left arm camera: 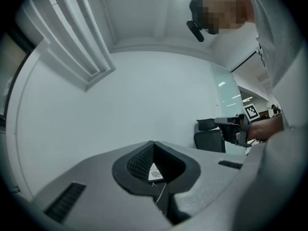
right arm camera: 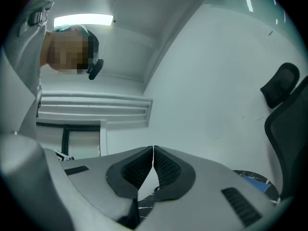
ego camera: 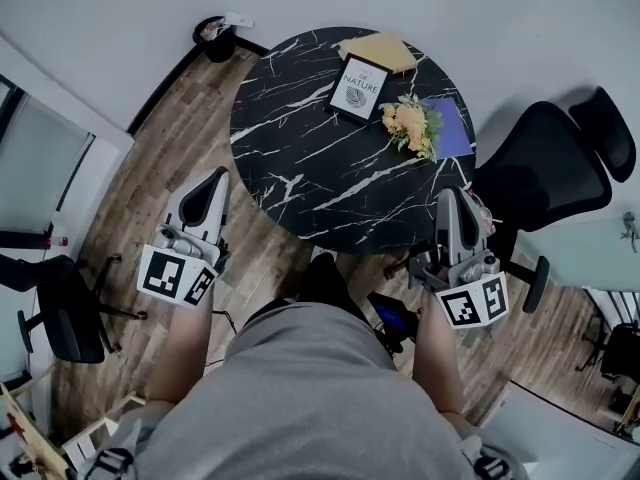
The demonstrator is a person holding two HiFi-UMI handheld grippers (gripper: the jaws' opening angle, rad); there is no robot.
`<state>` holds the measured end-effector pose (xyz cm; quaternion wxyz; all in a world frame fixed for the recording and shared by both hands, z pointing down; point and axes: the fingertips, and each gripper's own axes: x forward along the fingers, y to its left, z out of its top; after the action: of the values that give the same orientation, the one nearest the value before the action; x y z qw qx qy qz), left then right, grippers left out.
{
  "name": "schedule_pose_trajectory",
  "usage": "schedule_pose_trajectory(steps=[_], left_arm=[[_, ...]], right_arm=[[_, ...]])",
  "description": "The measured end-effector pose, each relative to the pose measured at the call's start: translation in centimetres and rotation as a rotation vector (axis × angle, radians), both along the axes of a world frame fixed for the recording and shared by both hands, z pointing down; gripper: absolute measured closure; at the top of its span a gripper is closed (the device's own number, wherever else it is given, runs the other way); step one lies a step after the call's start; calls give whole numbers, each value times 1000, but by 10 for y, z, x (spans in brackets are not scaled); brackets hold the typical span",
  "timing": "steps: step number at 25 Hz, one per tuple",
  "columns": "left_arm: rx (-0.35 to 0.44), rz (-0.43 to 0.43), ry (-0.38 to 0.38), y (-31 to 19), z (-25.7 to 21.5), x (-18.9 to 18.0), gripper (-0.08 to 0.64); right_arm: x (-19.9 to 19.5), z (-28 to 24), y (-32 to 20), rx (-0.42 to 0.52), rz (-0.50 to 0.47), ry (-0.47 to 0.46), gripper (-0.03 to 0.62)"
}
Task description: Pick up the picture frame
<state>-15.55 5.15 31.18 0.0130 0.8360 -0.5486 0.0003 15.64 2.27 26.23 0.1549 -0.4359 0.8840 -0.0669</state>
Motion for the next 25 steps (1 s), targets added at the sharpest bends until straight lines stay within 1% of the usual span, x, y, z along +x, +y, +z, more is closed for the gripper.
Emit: schedule_pose_trajectory(steps=[3,7,12,17,25], left_arm=[[3,-6,-9,-17,-3,7,554],[6,-22,-20,-42,-5,15,554],[13,-37,-21,-70,-6,25,554],[20,-52,-16,-95,-3,28,554],[6,-76,-9,-119,-2,27,554]], right_arm=[[8,2,-20,-6,-6,-20,565],[16,-4,-48,-8,-38,-72,565],[18,-13,-80,28,-66,-23,565],[16,-4,-110,7,-103,-12,565],[15,4,-144,-26,-123,-28,565]])
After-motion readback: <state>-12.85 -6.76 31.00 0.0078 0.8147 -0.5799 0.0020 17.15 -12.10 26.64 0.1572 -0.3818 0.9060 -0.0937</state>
